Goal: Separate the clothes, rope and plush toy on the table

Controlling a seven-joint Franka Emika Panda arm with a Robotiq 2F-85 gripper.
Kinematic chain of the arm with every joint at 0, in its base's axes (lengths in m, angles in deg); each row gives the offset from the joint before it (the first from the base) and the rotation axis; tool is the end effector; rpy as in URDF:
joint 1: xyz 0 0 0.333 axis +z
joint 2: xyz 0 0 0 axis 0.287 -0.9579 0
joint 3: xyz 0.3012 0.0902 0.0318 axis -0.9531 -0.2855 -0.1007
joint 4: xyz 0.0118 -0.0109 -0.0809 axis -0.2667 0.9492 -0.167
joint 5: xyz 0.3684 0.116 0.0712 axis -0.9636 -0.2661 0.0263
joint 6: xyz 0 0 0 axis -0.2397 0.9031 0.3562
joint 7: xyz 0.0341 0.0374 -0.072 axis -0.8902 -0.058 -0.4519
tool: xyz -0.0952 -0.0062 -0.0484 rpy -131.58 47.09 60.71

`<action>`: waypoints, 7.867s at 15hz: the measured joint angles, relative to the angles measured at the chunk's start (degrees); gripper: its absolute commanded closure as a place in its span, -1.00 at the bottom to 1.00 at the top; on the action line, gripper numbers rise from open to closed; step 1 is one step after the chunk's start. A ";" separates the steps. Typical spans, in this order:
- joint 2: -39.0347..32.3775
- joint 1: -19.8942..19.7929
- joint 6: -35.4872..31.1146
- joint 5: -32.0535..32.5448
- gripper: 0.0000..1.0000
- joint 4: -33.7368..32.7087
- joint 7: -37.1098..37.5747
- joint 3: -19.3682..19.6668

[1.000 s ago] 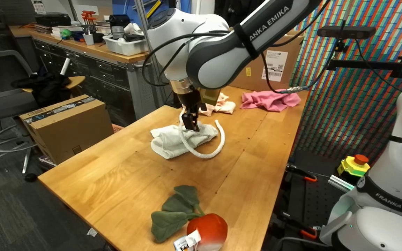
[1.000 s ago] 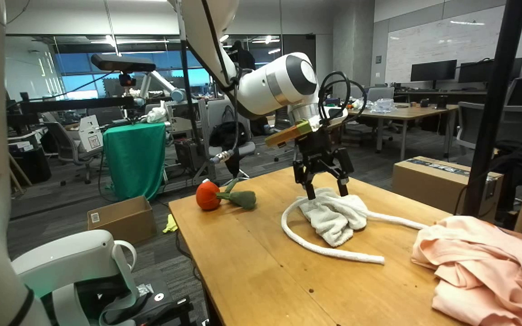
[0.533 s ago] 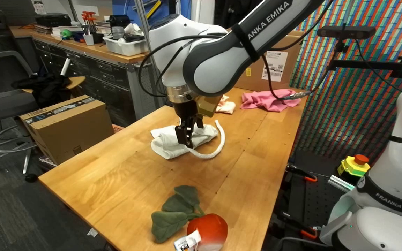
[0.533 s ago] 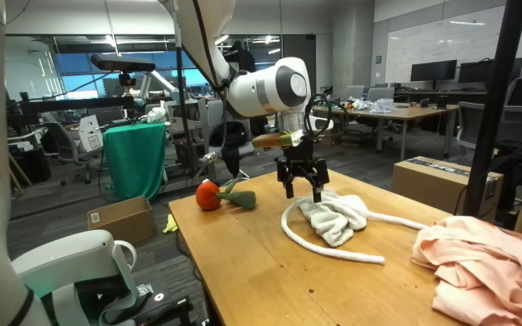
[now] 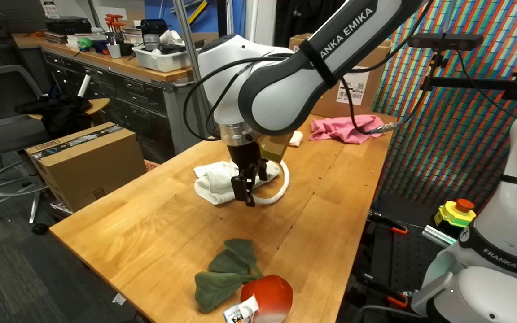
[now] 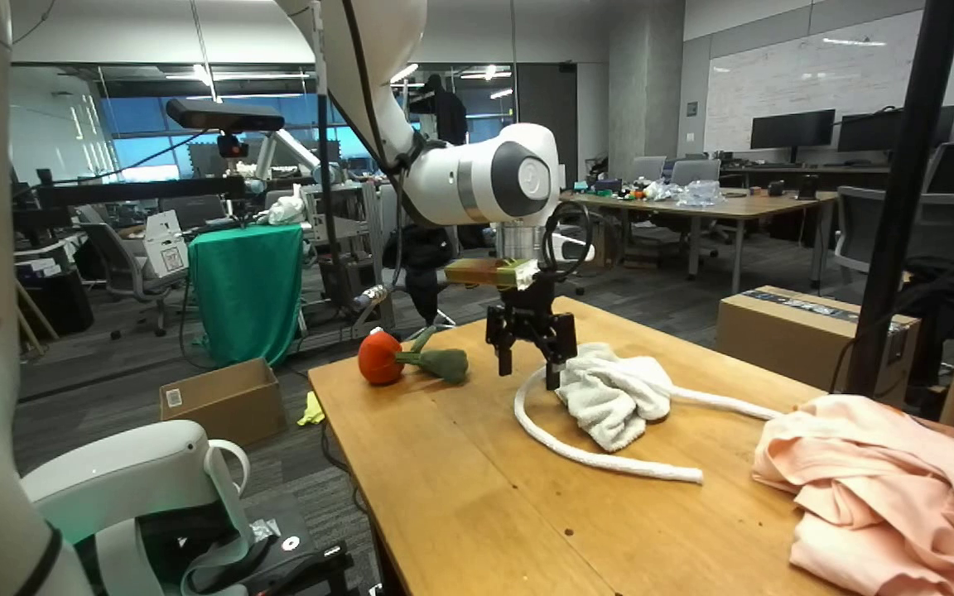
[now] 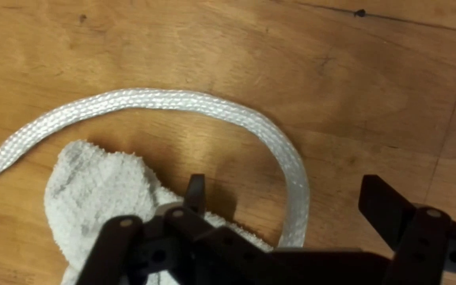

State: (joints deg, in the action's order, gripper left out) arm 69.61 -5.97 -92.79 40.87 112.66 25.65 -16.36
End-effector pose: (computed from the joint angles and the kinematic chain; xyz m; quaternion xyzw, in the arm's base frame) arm 0.5335 0.1586 0.2857 0.9903 0.0826 -0.0779 0.0799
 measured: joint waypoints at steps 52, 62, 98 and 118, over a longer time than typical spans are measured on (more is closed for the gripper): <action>0.03 -3.11 -6.39 -8.78 0.82 4.86 -18.66 -0.88; 7.06 -2.42 5.09 -5.30 0.82 4.85 -18.96 -1.07; 29.06 -4.79 27.95 4.02 0.82 -10.96 -10.56 -1.18; 34.79 -2.91 36.82 2.73 0.81 -15.26 -4.11 -7.43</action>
State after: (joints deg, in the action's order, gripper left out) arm 104.40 -8.88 -55.97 43.60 97.41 21.54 -23.80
